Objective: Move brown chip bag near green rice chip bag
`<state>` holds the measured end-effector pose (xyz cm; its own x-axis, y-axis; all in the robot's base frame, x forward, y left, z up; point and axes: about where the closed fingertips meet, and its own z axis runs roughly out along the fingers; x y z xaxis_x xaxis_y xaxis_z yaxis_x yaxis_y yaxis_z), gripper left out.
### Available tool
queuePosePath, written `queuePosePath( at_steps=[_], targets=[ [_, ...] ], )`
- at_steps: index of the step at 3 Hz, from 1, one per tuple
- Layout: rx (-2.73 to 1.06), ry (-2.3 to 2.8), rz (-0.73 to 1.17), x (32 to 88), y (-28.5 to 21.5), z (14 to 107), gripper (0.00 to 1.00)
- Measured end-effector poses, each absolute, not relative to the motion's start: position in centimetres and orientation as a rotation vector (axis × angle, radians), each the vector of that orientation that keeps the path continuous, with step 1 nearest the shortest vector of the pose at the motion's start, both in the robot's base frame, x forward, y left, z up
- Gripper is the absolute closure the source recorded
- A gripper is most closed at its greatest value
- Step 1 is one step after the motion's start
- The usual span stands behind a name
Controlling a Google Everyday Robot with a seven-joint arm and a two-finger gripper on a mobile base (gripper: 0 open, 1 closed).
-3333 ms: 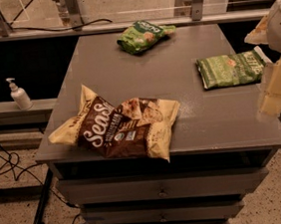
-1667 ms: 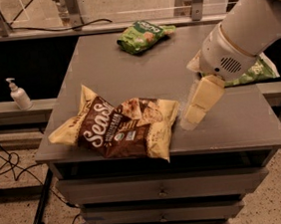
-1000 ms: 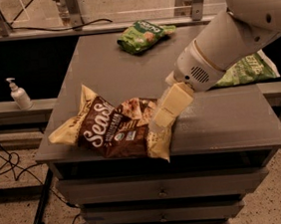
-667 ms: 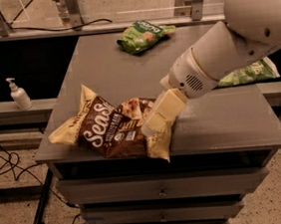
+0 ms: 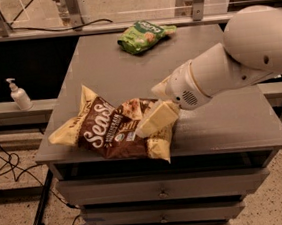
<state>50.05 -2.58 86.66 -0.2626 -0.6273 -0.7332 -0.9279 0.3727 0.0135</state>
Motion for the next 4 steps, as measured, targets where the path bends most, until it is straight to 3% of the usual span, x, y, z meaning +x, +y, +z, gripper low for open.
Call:
queuePosePath(
  at_steps=[3, 4],
  targets=[
    [-1.330, 1.978, 0.553, 50.7, -3.9, 86.7, 0.88],
    [-1.358, 1.967, 0.481, 52.1, -5.4, 89.2, 1.00]
  ],
)
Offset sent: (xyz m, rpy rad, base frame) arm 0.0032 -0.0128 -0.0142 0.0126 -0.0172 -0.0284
